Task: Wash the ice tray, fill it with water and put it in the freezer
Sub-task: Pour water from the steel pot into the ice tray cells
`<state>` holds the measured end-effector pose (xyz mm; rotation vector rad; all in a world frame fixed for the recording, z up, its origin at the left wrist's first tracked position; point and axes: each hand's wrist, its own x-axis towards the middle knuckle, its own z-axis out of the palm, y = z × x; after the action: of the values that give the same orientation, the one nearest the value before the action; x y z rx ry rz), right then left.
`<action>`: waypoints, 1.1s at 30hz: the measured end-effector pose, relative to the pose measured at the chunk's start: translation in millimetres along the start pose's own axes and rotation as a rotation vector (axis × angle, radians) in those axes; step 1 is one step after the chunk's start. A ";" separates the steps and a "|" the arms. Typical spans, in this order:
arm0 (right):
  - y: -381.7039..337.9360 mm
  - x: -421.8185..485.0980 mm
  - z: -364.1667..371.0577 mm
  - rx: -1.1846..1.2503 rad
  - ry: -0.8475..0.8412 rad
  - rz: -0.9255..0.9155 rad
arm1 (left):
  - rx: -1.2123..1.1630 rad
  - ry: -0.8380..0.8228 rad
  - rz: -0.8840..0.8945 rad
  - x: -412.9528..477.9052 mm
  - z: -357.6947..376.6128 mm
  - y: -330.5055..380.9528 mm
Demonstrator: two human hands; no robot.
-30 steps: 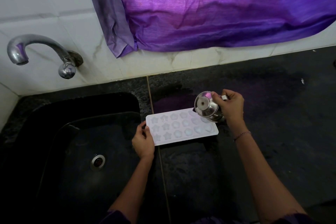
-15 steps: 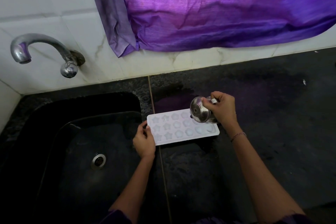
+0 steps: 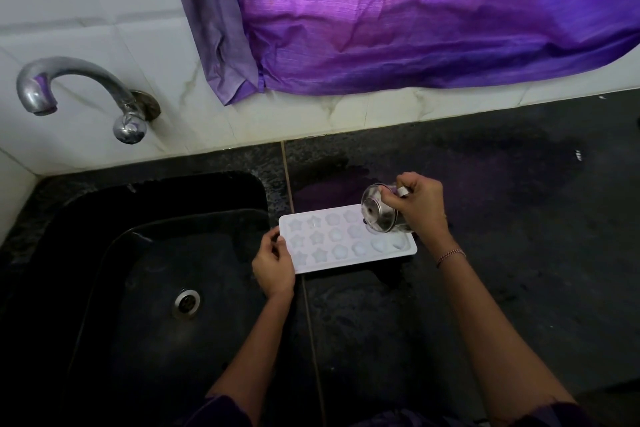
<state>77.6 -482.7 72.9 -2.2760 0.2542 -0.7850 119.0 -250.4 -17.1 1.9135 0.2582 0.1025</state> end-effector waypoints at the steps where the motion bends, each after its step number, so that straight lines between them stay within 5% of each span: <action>1: 0.4 -0.2 -0.7 0.019 0.012 0.020 | -0.002 0.000 0.002 -0.1 -0.1 0.1; 14: -9.2 3.7 -3.1 0.303 0.107 0.278 | 0.002 -0.003 0.018 -0.4 -0.2 0.3; 33: -22.0 -0.7 22.7 0.152 -0.016 0.023 | 0.003 0.010 0.010 0.0 -0.3 0.6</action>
<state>89.8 -453.6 74.6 -2.1324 0.2053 -0.7485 119.0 -250.3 -16.4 1.9183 0.2553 0.1181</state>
